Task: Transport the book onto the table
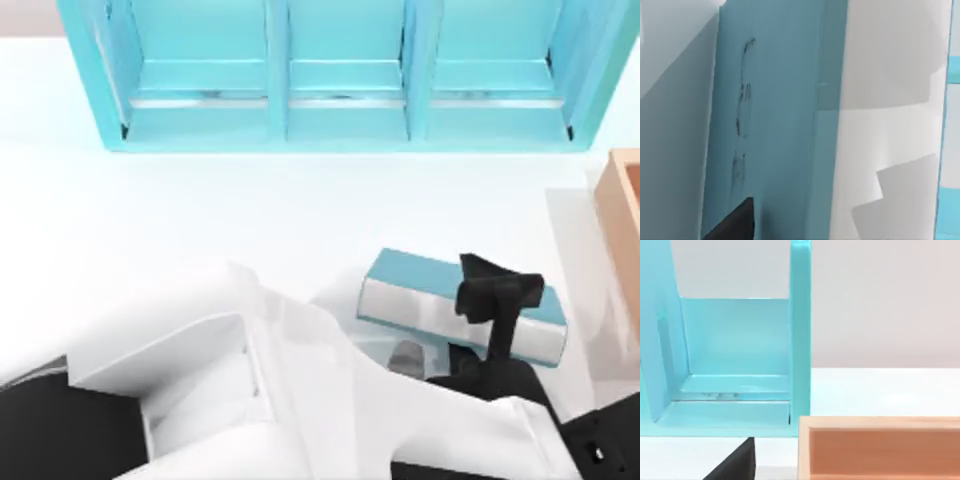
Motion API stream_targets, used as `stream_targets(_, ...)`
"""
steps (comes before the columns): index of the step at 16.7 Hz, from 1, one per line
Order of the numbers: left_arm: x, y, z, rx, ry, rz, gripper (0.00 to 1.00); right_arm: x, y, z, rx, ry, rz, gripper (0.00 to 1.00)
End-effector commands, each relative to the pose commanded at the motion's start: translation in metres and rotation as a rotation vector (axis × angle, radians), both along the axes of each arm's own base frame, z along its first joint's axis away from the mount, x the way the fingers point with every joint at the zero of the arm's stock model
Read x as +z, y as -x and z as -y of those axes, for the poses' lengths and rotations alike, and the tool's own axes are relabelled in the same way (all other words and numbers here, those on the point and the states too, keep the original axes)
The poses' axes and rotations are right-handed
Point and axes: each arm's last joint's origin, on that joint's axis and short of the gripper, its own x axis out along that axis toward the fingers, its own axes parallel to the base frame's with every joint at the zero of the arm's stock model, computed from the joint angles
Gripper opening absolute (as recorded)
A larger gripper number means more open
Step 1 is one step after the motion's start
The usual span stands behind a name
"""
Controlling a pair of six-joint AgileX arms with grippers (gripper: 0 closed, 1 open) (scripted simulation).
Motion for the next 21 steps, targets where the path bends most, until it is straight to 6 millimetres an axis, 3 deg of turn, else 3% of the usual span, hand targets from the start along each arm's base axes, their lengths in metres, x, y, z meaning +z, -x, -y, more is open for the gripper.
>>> stream_targets(8,-0.012,0.067,0.005,-0.004,0.0,-0.039,1.0,0.0,0.0,0.0,0.0,0.0,0.0,1.0)
stream_targets(14,0.002,0.119,-0.005,0.008,-0.025,-0.02,1.0,0.0,0.0,0.0,0.0,0.0,0.0,1.0)
stream_targets(18,0.011,0.138,-0.007,0.007,-0.01,0.001,1.0,0.0,0.0,0.0,0.0,0.0,0.0,1.0)
stream_targets(21,0.013,0.14,-0.007,0.006,-0.007,0.004,1.0,0.0,0.0,0.0,0.0,0.0,0.0,1.0)
